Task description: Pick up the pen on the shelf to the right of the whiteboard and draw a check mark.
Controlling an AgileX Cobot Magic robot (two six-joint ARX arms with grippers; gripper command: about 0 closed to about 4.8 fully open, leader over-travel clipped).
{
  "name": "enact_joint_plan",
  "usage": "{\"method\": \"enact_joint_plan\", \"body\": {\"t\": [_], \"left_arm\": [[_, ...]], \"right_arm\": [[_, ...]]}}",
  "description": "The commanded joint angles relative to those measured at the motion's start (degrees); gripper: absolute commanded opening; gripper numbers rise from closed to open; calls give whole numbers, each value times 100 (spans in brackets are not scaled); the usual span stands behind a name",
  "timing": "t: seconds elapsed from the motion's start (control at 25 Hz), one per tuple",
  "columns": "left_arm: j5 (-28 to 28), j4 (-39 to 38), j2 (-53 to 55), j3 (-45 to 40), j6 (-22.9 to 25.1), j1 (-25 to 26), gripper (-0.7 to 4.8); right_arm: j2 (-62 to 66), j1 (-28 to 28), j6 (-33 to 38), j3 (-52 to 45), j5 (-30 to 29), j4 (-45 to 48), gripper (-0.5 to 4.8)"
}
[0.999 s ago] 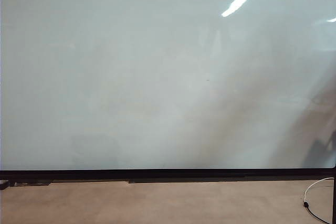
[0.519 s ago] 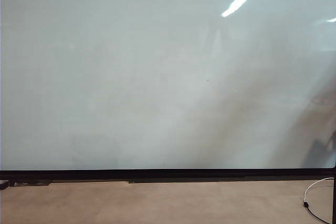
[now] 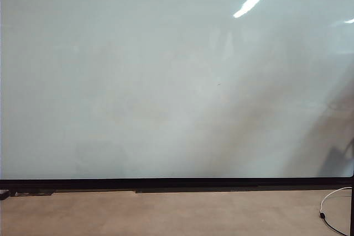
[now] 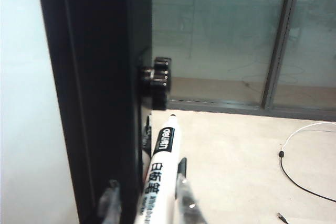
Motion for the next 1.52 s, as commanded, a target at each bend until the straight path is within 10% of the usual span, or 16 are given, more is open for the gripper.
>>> {"method": "enact_joint_plan", "body": {"t": [0.04,0.2,0.76,1.16,1.52], "left_arm": [[0,72,0,17,26,0,-5],[2,72,0,17,26,0,-4],[0,72,0,15,26,0,-4],[2,74,0,17,26,0,-5],[0,72,0,17,26,0,-4]], "right_arm": [[-15,-4,20,11,7,92,81],[-15,-4,22,11,4,94,-4],[-201,-109,0,9,398,116,-9],[-1335,129,-103,-1043,2479,114,-9],[-3182,1519,-358,-2778,4109,109,-9]]}}
